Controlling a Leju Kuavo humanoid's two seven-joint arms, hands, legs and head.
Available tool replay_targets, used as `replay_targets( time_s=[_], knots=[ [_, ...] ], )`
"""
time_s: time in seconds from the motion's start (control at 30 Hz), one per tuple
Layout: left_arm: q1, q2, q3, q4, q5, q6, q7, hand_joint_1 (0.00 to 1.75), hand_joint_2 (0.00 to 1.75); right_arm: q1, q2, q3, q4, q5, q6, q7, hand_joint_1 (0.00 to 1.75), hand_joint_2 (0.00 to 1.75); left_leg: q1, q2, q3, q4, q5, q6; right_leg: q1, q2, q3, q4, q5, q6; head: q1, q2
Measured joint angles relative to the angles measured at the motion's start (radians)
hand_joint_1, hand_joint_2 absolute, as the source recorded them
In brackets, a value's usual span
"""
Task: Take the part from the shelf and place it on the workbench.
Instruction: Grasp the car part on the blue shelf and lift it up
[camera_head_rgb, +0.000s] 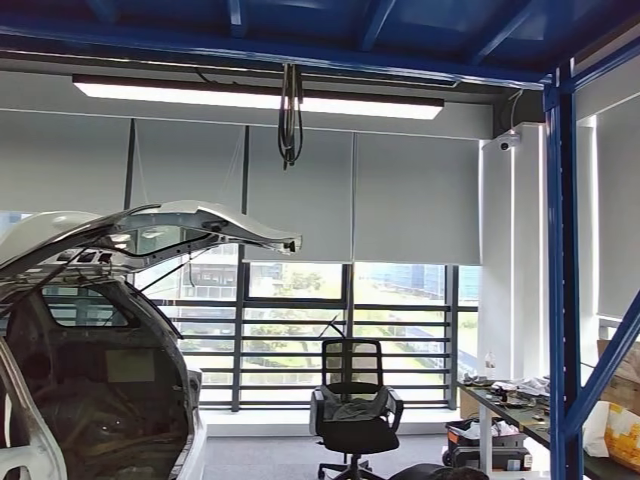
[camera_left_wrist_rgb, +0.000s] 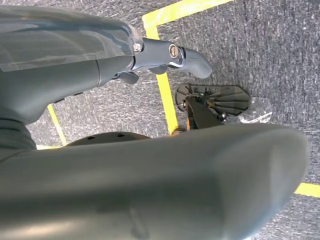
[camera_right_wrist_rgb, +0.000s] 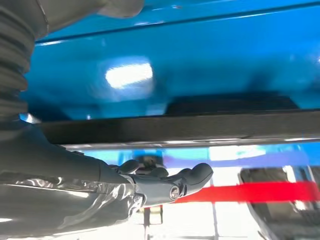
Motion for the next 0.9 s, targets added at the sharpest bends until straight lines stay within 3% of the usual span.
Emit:
replay_targets(
  time_s=[0.53, 0.9],
  knots=[
    [0.001, 0.000, 0.000, 0.000, 0.000, 0.000, 0.000, 0.00, 0.00, 0.042, 0.007, -0.018, -0.039, 0.064, -0.013, 0.010, 0.00, 1.75, 0.000, 0.000, 0.000, 0.000, 0.000, 0.000, 0.000, 0.000, 0.000, 0.000, 0.000, 0.000, 0.000, 0.000],
    [0.001, 0.000, 0.000, 0.000, 0.000, 0.001, -0.001, 0.00, 0.00, 0.072, 0.021, -0.043, -0.059, 0.230, -0.068, 0.091, 0.00, 1.75, 0.000, 0.000, 0.000, 0.000, 0.000, 0.000, 0.000, 0.000, 0.000, 0.000, 0.000, 0.000, 0.000, 0.000]
  ],
)
